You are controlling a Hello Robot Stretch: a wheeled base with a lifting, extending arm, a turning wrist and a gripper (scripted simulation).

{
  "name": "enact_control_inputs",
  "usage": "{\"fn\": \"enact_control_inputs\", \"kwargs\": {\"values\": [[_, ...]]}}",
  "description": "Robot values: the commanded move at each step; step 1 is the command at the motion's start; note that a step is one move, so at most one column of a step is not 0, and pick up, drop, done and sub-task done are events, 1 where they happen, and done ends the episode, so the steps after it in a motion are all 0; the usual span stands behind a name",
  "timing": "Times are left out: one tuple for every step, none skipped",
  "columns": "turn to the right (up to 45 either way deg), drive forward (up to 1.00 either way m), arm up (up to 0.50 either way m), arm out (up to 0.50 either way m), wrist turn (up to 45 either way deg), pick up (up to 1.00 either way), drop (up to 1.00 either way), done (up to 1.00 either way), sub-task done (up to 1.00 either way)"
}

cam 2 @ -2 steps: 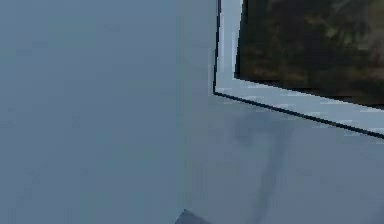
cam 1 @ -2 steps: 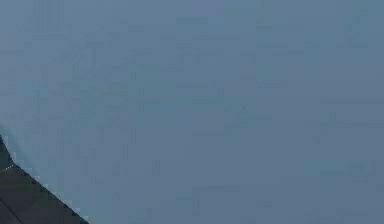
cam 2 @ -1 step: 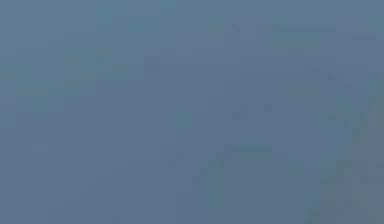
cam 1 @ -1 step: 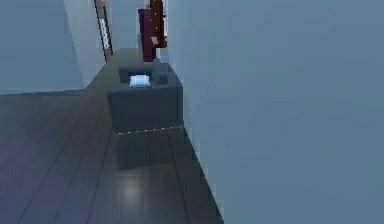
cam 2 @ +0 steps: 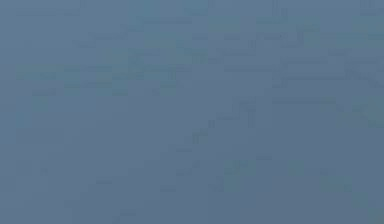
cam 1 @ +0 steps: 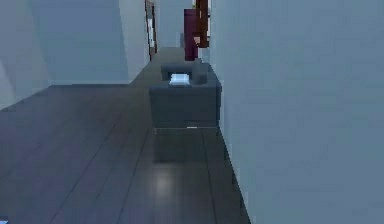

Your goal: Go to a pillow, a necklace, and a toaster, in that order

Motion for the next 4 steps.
{"fn": "enact_control_inputs", "kwargs": {"values": [[-3.0, 0.00, 0.00, 0.00, 0.0, 0.00, 0.00, 0.00, 0.00], [0.0, 0.45, 0.00, 0.00, 0.0, 0.00, 0.00, 0.00, 0.00], [-27.0, 0.00, 0.00, 0.00, 0.0, 0.00, 0.00, 0.00, 0.00], [0.0, 1.00, 0.00, 0.00, 0.0, 0.00, 0.00, 0.00, 0.00]]}}
